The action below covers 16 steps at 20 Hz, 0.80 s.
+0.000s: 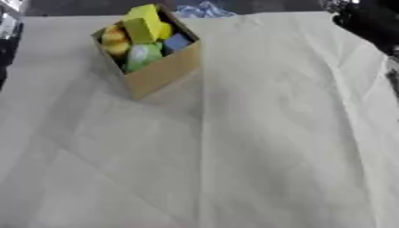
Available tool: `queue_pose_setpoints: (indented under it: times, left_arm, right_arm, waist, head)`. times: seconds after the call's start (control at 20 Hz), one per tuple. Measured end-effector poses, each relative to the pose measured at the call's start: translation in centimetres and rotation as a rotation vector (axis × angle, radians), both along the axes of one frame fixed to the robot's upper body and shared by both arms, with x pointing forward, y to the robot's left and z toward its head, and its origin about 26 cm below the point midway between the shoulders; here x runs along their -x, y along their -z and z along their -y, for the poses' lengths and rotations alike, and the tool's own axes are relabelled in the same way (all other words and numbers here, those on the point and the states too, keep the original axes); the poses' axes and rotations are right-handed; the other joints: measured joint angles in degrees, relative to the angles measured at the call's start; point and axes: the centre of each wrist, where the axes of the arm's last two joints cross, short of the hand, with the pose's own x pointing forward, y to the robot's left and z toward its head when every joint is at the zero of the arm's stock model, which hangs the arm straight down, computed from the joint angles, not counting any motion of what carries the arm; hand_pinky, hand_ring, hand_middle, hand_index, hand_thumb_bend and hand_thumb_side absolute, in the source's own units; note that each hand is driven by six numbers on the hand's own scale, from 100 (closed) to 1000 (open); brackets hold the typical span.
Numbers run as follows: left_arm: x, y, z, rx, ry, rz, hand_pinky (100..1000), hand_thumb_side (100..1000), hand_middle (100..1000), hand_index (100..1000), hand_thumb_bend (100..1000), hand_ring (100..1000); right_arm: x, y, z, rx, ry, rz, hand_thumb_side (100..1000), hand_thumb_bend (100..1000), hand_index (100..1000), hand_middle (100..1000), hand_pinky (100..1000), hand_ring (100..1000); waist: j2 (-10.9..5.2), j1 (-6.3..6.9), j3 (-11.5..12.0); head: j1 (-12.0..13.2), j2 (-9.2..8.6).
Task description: Pick up objects on the table and place them in the box.
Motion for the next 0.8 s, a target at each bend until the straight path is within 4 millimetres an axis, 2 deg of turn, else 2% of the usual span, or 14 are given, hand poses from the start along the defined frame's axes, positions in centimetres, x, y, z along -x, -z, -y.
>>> queue_pose_setpoints:
  times: [0.1, 0.45, 0.65, 0.7, 0.75, 0.8]
  left_arm:
    - [2.2, 0.4, -1.0, 0.100, 0.048, 0.032, 818, 459, 662, 800, 149, 691]
    - [9.2, 4.6, -2.9, 0.525, 0.240, 0.048, 828, 587, 681, 810, 147, 694]
    - [11.2, 7.7, -3.7, 0.796, 0.272, 0.038, 844, 679, 692, 825, 182, 702]
    - [11.5, 8.5, -4.0, 0.858, 0.276, 0.033, 847, 716, 692, 832, 175, 704]
    - [11.8, 9.2, -4.2, 0.911, 0.279, 0.027, 854, 797, 699, 853, 116, 711]
    - [12.0, 9.8, -4.4, 0.958, 0.279, 0.020, 862, 816, 708, 866, 102, 722]
  right_arm:
    - [0.0, 0.0, -0.1, -0.004, -0.002, 0.000, 564, 100, 853, 656, 900, 830]
    - [0.4, -0.3, -1.8, -0.056, -0.056, 0.020, 570, 100, 855, 665, 902, 836]
    - [0.6, -0.1, -2.7, -0.099, -0.083, 0.018, 572, 100, 869, 694, 906, 845]
    - [0.7, 0.0, -2.8, -0.110, -0.085, 0.016, 563, 100, 875, 707, 907, 852]
    - [0.7, 0.2, -3.0, -0.119, -0.088, 0.013, 561, 100, 876, 708, 907, 853]
    - [0.8, 0.4, -3.1, -0.130, -0.090, 0.008, 564, 100, 876, 711, 907, 855]
  waist:
    - [-0.19, -0.01, 0.25]
    - [-0.29, -0.85, 0.51]
    - [-0.26, -1.14, 0.63]
    - [-0.24, -1.16, 0.63]
    - [-0.21, -1.17, 0.62]
    - [-0.18, -1.21, 0.62]
  head:
    - [-0.43, 0.08]
    - [-1.83, 0.16]
    - [-2.27, -0.03]
    - [-2.30, -0.11]
    - [-2.34, -0.26]
    - [-2.38, -0.33]
